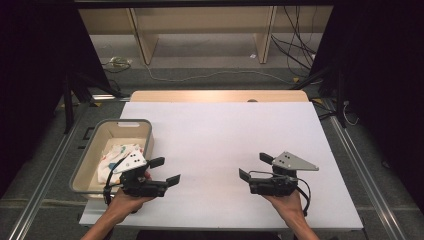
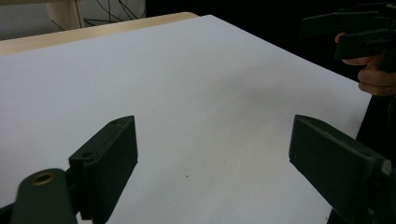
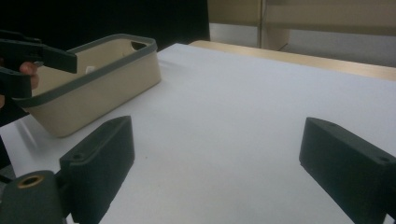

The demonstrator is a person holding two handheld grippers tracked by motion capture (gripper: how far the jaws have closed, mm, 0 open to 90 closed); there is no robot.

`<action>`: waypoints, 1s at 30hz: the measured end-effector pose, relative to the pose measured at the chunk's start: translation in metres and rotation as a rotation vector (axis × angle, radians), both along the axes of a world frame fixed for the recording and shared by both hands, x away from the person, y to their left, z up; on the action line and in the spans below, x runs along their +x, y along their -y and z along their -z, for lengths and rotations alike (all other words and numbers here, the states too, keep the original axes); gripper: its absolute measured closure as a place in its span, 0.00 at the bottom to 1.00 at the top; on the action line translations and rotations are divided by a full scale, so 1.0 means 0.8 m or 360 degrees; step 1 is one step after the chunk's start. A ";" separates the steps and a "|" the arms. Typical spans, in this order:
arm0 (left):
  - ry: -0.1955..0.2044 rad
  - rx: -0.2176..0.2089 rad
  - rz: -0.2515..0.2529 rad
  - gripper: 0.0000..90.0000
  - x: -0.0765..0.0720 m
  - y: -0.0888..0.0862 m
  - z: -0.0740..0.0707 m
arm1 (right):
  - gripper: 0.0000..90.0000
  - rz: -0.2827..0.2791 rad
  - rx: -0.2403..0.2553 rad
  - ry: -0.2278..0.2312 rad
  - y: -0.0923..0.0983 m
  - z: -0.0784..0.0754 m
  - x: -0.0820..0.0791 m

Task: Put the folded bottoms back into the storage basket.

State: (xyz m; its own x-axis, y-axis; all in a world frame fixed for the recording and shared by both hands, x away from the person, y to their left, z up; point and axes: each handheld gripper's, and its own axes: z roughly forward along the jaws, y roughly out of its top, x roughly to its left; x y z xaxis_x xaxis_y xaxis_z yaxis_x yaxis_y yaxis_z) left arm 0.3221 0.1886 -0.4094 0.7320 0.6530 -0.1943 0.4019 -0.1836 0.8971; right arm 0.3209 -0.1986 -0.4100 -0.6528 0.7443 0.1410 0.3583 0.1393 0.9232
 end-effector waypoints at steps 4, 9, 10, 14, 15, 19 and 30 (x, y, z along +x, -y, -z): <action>-0.0016 0.0012 -0.0010 0.17 -0.001 0.000 0.001 | 0.12 0.0012 -0.0009 0.0008 0.006 0.000 -0.005; -0.0019 0.0025 -0.0022 0.17 0.000 -0.001 0.002 | 0.12 0.0020 0.0027 -0.0026 0.010 0.000 -0.009; -0.0021 0.0030 -0.0025 0.17 0.000 -0.001 0.002 | 0.12 0.0018 0.0018 -0.0023 0.010 0.000 -0.010; -0.0024 0.0044 -0.0030 0.17 -0.001 0.000 0.004 | 0.12 0.0024 0.0006 -0.0038 0.012 0.002 -0.013; -0.0028 0.0041 -0.0031 0.16 -0.001 0.000 0.004 | 0.12 0.0026 0.0002 -0.0037 0.013 0.003 -0.014; -0.0038 0.0035 -0.0036 0.15 -0.001 -0.001 0.003 | 0.12 0.0041 0.0005 -0.0046 0.017 0.004 -0.018; -0.0055 0.0028 -0.0036 0.08 -0.006 0.000 0.005 | 0.12 0.0076 0.0014 -0.0052 0.023 0.009 -0.026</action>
